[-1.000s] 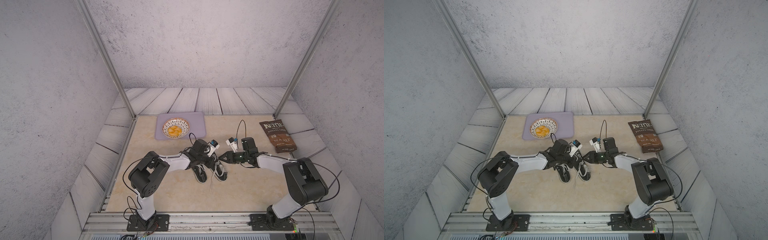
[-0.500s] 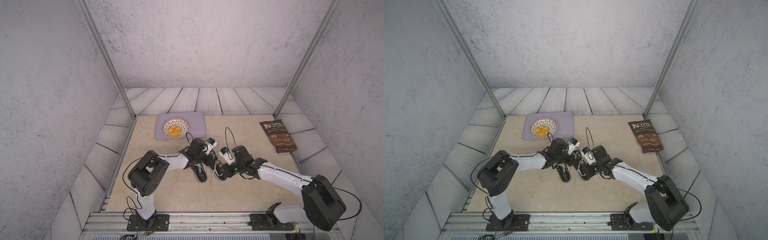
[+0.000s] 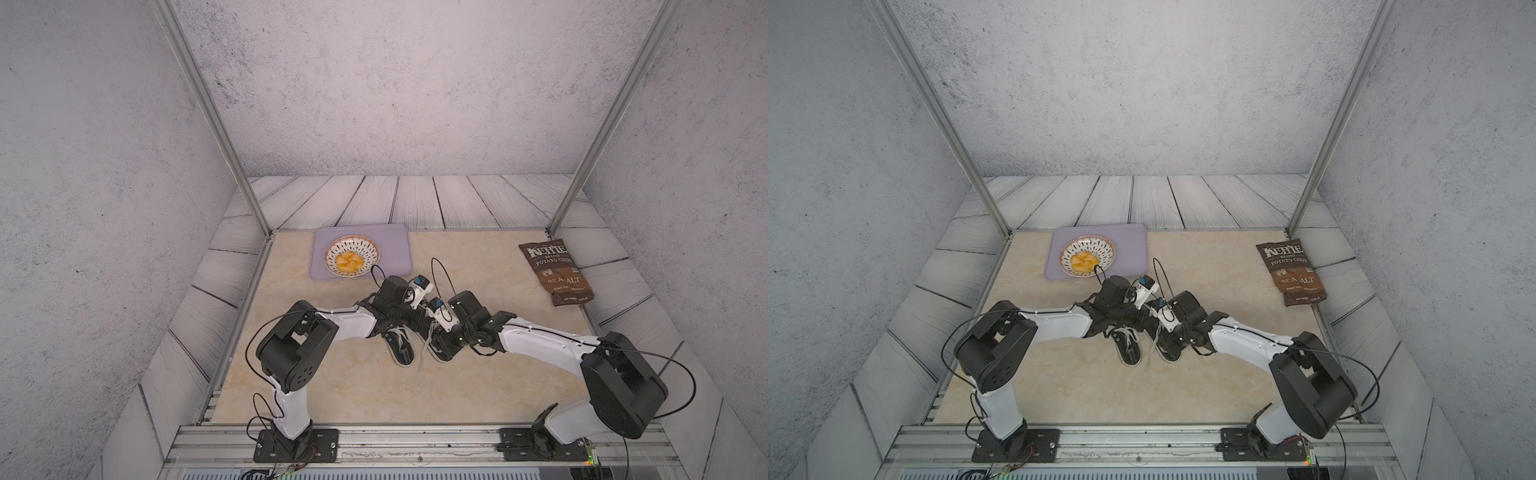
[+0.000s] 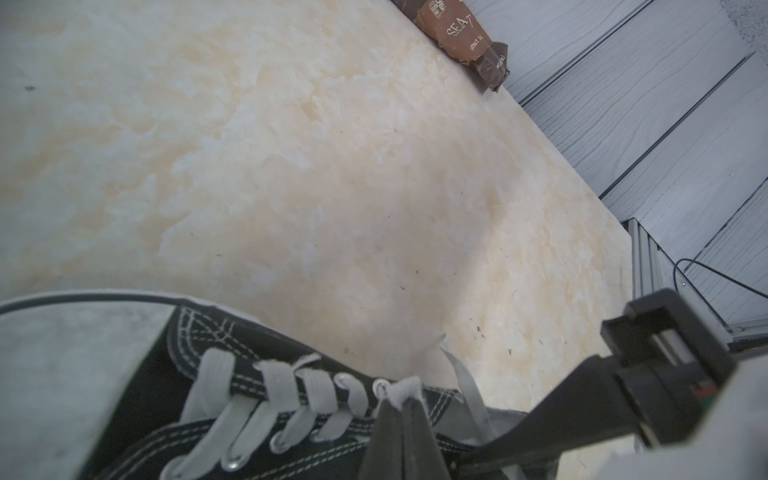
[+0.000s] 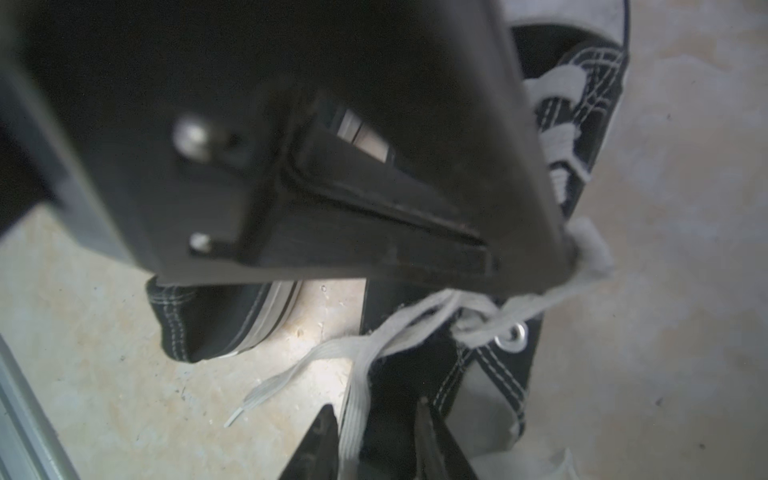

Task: Tie the shoes
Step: Cross the shoelace with the shoelace.

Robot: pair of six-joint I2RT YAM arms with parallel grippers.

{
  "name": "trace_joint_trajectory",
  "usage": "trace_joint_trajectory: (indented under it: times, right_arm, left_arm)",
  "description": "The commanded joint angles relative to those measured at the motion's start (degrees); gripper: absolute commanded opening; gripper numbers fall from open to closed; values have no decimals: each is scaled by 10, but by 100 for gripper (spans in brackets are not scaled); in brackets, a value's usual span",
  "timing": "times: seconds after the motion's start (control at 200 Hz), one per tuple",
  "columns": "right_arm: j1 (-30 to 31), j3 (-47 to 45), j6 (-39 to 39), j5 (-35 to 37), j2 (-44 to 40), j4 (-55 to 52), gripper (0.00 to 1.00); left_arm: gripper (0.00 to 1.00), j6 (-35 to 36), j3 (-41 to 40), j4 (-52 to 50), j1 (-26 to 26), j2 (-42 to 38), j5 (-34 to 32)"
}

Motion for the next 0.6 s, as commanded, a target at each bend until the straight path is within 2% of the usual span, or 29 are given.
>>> trace_joint_trajectory:
  times: [0.0, 0.465, 0.596]
  right_arm:
    - [11, 11, -17, 12, 24, -4, 35]
    - [33, -2, -12, -7, 51, 35, 31]
    - [45, 0, -3, 29, 58, 44, 20]
  left_arm:
    - [0, -2, -4, 10, 4, 11, 7]
    - [0, -3, -2, 7, 4, 15, 7]
    - [0, -5, -2, 7, 4, 16, 7]
